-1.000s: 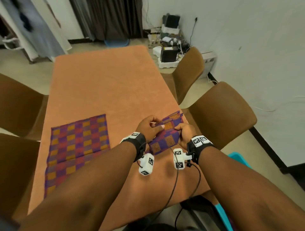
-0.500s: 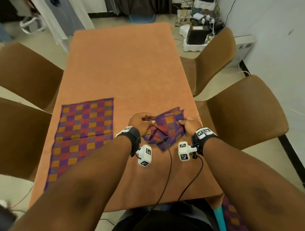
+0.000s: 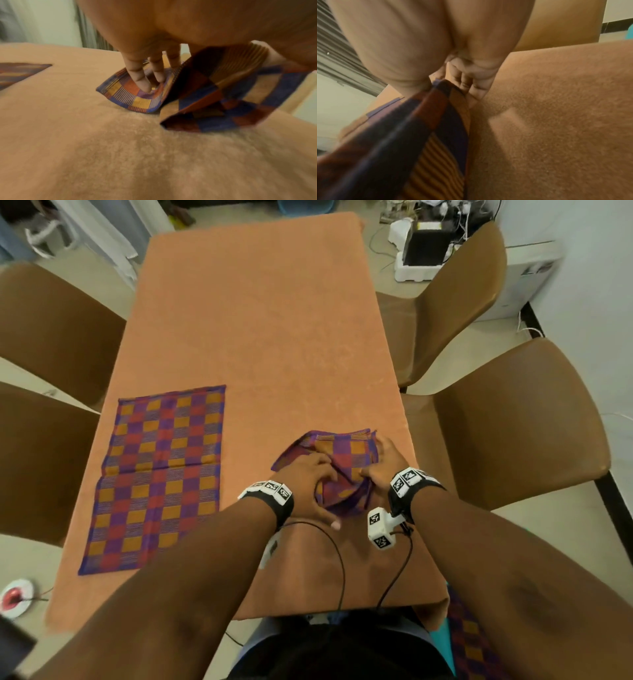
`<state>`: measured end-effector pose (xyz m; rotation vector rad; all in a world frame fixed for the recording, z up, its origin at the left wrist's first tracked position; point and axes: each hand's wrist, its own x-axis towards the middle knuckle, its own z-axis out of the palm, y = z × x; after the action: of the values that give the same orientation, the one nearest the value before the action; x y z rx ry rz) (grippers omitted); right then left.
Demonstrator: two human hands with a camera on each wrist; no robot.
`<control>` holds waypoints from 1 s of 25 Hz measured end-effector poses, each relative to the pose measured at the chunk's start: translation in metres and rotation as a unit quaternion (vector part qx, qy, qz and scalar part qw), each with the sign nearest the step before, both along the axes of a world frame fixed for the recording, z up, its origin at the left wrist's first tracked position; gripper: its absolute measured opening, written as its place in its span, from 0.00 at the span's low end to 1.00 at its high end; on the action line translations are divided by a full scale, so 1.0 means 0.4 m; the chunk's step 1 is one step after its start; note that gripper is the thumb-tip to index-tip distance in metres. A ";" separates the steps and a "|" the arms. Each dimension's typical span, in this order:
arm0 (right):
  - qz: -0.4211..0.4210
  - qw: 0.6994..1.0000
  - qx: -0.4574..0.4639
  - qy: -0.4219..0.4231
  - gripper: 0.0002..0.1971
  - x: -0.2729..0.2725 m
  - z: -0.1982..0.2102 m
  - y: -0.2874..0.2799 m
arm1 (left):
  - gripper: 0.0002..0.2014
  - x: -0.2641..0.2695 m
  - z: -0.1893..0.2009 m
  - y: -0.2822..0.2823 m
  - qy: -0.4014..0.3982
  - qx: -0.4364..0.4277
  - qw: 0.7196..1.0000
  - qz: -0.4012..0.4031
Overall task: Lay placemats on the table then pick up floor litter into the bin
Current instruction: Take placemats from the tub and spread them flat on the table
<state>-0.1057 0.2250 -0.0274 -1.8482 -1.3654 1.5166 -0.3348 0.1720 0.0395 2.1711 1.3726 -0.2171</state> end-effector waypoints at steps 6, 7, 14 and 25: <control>-0.043 0.997 0.064 -0.012 0.32 0.056 0.042 0.035 | 0.09 -0.071 -0.030 0.005 -0.069 0.028 0.976 0.206; -0.046 0.996 0.069 -0.041 0.31 0.075 0.044 0.044 | 0.11 -0.089 -0.033 -0.003 -0.076 0.021 0.956 0.283; -0.036 0.988 0.076 -0.127 0.17 0.119 0.037 0.033 | 0.31 -0.137 -0.037 -0.076 0.062 -0.184 0.928 0.318; 0.044 0.988 0.124 -0.081 0.16 0.114 0.081 0.020 | 0.41 -0.035 -0.071 0.106 0.049 0.041 0.970 0.233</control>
<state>-0.0599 0.2331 0.0050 -1.8056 -1.6487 1.1936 -0.3489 0.2143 0.0110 1.8525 1.9301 -0.0884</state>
